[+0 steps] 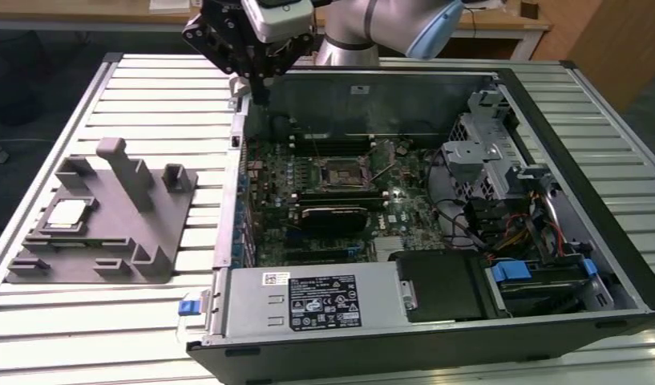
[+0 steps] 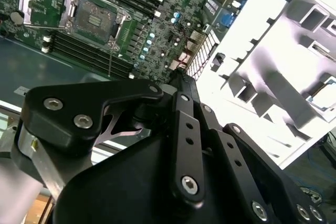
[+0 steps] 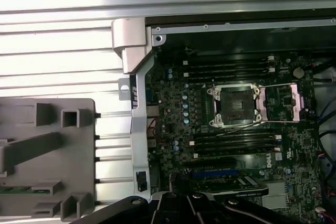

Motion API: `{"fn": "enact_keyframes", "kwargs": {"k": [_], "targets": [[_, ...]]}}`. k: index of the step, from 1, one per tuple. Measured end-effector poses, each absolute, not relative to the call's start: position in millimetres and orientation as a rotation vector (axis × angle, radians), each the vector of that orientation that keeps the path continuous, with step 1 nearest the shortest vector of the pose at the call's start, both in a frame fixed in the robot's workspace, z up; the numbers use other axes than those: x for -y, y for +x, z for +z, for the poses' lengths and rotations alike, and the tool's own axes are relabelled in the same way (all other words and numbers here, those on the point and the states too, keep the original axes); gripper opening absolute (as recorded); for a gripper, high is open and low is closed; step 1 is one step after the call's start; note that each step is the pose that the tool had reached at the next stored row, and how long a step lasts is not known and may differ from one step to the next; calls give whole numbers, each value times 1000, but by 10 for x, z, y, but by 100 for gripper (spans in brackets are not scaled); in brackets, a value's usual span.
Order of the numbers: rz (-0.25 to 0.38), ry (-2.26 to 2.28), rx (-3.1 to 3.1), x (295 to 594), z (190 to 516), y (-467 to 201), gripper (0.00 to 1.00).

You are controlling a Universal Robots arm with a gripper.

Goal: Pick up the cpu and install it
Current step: 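Reach for the cpu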

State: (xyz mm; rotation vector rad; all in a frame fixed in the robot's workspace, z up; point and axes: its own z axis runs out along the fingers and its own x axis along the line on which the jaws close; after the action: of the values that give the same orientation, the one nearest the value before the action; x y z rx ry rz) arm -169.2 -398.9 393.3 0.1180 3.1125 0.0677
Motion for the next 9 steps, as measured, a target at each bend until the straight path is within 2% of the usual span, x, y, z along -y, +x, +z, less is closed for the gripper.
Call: {"fn": "enact_keyframes", "kwargs": {"k": [9], "targets": [[68,118,-3112,3989,3933,-1799,11]]}}
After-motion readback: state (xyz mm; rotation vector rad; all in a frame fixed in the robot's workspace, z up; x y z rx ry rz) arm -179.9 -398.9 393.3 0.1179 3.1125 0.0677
